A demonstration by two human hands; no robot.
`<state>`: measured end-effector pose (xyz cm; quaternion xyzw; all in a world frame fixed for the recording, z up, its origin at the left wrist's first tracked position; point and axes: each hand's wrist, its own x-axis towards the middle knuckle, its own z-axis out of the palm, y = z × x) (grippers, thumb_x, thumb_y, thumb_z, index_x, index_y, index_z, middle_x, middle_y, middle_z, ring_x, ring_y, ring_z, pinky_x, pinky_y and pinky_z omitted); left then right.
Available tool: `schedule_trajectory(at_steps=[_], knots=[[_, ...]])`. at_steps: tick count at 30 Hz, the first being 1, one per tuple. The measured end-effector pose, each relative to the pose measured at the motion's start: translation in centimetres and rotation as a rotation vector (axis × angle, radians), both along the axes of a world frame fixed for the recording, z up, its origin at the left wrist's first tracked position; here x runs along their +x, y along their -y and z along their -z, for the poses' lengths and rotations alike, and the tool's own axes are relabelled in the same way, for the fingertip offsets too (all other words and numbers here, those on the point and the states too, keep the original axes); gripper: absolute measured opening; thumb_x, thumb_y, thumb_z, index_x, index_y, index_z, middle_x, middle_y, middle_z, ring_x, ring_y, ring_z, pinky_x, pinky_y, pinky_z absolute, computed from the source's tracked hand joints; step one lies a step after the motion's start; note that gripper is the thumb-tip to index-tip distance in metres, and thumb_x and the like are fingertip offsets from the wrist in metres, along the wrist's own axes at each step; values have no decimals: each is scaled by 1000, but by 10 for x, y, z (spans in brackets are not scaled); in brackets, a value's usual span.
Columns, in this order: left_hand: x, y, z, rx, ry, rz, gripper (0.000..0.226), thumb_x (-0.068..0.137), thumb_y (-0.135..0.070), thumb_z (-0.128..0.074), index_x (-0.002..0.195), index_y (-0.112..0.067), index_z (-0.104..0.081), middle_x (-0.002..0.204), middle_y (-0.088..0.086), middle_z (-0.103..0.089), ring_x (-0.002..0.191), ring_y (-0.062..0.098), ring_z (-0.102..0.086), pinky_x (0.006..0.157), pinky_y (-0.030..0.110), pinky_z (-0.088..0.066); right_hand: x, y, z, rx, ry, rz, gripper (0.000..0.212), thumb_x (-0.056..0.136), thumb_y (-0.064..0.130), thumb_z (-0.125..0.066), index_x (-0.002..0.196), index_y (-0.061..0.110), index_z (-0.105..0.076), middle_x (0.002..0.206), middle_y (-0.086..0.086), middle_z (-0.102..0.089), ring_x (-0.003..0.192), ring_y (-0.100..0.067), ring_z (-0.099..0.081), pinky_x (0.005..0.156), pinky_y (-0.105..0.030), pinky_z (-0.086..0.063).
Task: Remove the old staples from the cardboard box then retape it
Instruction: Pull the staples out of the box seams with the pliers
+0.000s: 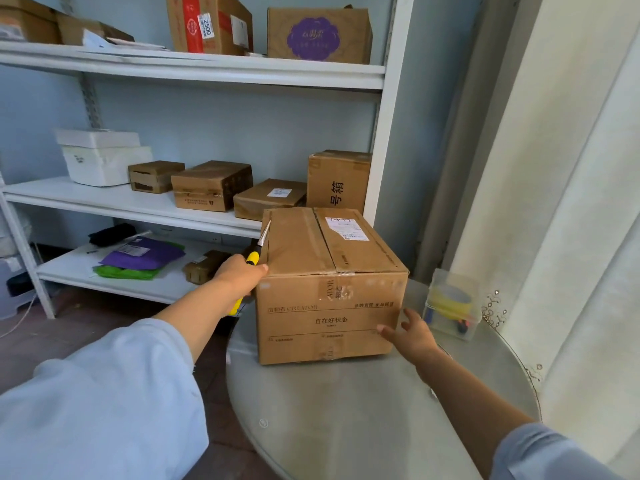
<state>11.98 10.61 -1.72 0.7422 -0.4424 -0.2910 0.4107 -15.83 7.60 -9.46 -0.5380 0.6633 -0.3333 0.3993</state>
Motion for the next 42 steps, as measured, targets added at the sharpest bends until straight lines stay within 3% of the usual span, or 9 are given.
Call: schedule_trajectory(at_steps=[3,7,14,21,26,29,32,36,42], knots=[[-5,-12,6,67,-117,-9,50,96,-46,-45,124,-4,-48,118,16,-58,94,27,-60,53,30,-40,8,9,-4,-46,84,27,83,84,26,-72,150,15,-22,151,-9,-35,137,-30,-37,111,-48,-35],[-12,-19,20,93,-133,-47,69,92,-63,-33,114,-1,-53,107,18,-60,87,28,-60,63,33,-49,17,11,-2,-46,122,38,65,85,30,-70,139,12,-39,138,-8,-50,126,-28,-48,105,-44,-42],[-23,-32,23,-246,656,-295,54,91,-59,-39,122,-16,-48,119,12,-51,113,32,-49,89,44,-38,14,8,5,-49,147,37,64,88,39,-64,140,10,-40,138,-8,-50,125,-28,-48,101,-41,-44],[-66,-26,13,-543,1080,204,49,86,-64,-37,117,-30,-52,105,-6,-52,98,15,-52,85,35,-39,30,-4,-27,-460,99,177,58,91,43,-58,140,18,-42,138,-3,-47,125,-21,-48,105,-39,-41],[-121,-24,21,-466,1016,219,45,87,-58,-46,120,-29,-52,112,-4,-51,107,16,-48,88,35,-36,39,-29,-39,-543,459,279,39,89,49,-52,112,20,-66,107,-2,-67,96,-18,-63,82,-35,-52],[-153,-20,20,-363,993,249,45,87,-54,-51,122,-26,-49,119,1,-48,114,20,-44,91,37,-33,30,-20,-36,-282,693,304,69,76,26,-71,139,23,-43,119,-11,-64,103,-26,-65,88,-42,-55],[-184,-15,23,-230,947,360,52,85,-54,-54,126,-24,-45,127,7,-44,120,25,-40,93,39,-33,0,-9,-36,-116,800,411,63,83,5,-69,139,13,-42,104,-15,-64,76,-23,-64,63,-32,-52],[-209,-8,29,8,755,637,64,86,-61,-49,136,-21,-41,136,10,-39,126,29,-39,98,39,-37,-51,-3,-15,-38,672,484,6,87,0,-63,93,0,-61,73,-14,-61,55,-19,-58,44,-25,-48],[-209,14,40,12,726,718,31,98,-30,-44,128,-24,-52,131,2,-54,119,21,-50,96,35,-45,-96,6,47,96,417,552,8,83,-2,-65,78,-1,-60,77,-24,-64,63,-31,-64,53,-35,-53]])
